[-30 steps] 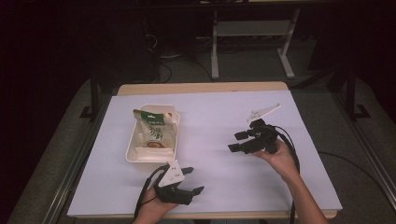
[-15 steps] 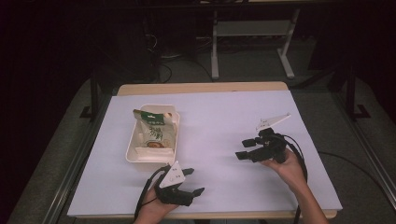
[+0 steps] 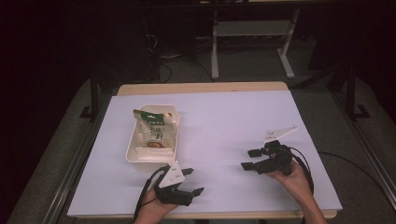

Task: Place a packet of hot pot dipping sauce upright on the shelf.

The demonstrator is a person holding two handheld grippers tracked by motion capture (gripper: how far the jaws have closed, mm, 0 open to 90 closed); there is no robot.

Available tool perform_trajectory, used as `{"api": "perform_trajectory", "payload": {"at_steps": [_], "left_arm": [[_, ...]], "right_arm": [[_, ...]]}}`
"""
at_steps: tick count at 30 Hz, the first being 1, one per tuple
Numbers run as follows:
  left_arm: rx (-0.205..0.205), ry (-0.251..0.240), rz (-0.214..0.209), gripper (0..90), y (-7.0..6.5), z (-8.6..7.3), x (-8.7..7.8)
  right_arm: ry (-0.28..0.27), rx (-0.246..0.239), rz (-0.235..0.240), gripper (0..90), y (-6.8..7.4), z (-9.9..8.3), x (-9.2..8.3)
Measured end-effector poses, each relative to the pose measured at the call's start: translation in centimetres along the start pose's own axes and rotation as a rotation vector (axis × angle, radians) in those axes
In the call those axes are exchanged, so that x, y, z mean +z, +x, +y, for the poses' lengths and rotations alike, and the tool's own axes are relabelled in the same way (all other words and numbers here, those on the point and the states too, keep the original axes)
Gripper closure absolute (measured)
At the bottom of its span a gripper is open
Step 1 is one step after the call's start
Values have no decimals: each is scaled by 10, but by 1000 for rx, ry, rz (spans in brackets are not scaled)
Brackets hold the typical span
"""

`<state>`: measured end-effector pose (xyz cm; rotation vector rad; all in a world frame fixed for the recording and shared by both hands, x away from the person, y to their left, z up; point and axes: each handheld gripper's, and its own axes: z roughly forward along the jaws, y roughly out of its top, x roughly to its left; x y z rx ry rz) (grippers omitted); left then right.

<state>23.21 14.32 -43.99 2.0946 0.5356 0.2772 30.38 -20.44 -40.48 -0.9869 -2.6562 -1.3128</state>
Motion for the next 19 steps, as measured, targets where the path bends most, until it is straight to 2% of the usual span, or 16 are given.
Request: {"api": "perform_trajectory", "payload": {"at_steps": [7, 19], "left_arm": [[-5, 3, -16, 275, -2, 0, 2], [-27, 4, -25, 270, 1, -4, 1]], "right_arm": [[1, 5, -10, 343, 4, -15, -2], [-9, -6, -59, 327, 15, -44, -11]]}}
